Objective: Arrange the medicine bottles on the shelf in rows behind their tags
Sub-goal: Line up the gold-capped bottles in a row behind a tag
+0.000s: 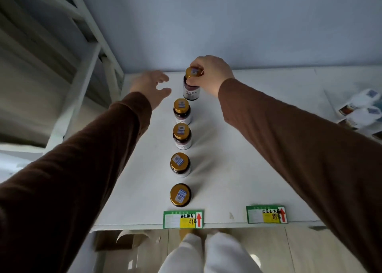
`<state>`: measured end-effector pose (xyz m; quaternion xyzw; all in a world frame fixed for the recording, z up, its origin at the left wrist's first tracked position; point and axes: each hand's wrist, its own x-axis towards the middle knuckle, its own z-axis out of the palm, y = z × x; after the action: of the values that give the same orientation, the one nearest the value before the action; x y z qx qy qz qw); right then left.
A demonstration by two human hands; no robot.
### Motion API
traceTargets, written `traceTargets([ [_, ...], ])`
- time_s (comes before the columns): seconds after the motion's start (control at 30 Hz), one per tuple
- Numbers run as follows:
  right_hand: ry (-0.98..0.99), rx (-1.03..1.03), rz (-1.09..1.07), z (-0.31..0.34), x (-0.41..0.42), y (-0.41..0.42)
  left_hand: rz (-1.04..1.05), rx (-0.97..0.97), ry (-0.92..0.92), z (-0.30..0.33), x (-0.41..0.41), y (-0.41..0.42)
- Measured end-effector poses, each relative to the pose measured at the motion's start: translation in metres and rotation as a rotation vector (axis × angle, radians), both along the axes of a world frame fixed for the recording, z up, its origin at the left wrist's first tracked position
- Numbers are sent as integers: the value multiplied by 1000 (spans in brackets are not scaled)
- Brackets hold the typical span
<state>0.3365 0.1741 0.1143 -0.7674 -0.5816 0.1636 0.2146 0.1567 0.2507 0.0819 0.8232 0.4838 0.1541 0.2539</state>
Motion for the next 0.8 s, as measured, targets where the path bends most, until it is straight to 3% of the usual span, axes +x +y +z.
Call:
traceTargets([
  [0.17,-34,-53,26,-22,-11,27,-9,44,115,-22,-8,16],
  [0.5,-73,-102,27,-49,-18,42,2,8,126,-33,-13,18],
  [0.8,63,-22,-85,-28,-12,-13,-65,131,125,6,-10,0],
])
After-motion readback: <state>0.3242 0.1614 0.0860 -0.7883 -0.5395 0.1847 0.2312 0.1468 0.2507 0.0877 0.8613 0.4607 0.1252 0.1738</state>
